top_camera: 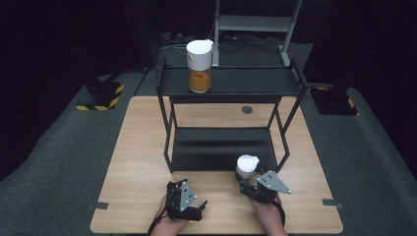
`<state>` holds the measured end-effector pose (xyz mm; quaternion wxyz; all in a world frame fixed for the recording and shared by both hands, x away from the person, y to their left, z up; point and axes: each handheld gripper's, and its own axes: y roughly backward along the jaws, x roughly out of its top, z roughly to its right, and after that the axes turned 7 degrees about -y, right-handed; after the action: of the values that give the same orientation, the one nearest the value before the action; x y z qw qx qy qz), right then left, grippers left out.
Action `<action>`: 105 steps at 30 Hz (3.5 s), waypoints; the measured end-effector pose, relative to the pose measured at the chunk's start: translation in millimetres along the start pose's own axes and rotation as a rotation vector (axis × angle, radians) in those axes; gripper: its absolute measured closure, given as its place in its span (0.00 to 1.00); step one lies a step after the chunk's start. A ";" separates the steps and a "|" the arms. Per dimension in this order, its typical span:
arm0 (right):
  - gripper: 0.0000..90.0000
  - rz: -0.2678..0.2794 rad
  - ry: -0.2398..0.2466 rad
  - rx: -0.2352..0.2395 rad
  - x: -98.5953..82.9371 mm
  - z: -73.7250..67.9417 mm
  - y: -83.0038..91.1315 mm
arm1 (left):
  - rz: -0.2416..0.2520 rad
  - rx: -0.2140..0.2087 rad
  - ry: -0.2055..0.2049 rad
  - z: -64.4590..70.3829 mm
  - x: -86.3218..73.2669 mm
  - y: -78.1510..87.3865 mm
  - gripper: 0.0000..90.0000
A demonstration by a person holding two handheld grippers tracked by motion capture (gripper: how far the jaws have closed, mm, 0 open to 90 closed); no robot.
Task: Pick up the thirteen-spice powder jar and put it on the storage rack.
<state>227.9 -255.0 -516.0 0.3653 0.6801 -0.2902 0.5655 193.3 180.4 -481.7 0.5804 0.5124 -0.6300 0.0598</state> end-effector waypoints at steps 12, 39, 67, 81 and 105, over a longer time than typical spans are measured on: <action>0.33 0.078 0.029 0.021 15.3 -0.1 22.6 | -0.001 0.000 -0.009 1.0 0.8 -0.6 0.01; 0.33 0.165 0.049 0.041 40.2 6.3 56.0 | 0.006 -0.011 -0.002 -0.8 -0.1 -0.5 0.01; 0.33 0.317 0.035 0.065 64.3 6.0 80.5 | 0.009 -0.014 0.004 -1.5 -0.8 -0.4 0.01; 0.33 0.322 0.085 0.043 100.5 4.0 64.8 | 0.012 -0.022 -0.003 -2.6 -1.3 0.0 0.01; 0.33 0.317 0.070 0.028 177.7 12.0 41.8 | 0.023 -0.041 -0.004 -6.1 -3.2 0.3 0.01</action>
<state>234.9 -285.2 -335.7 0.2718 0.6106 -0.3730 0.6436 196.5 186.5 -482.2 0.5888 0.4930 -0.6383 0.0525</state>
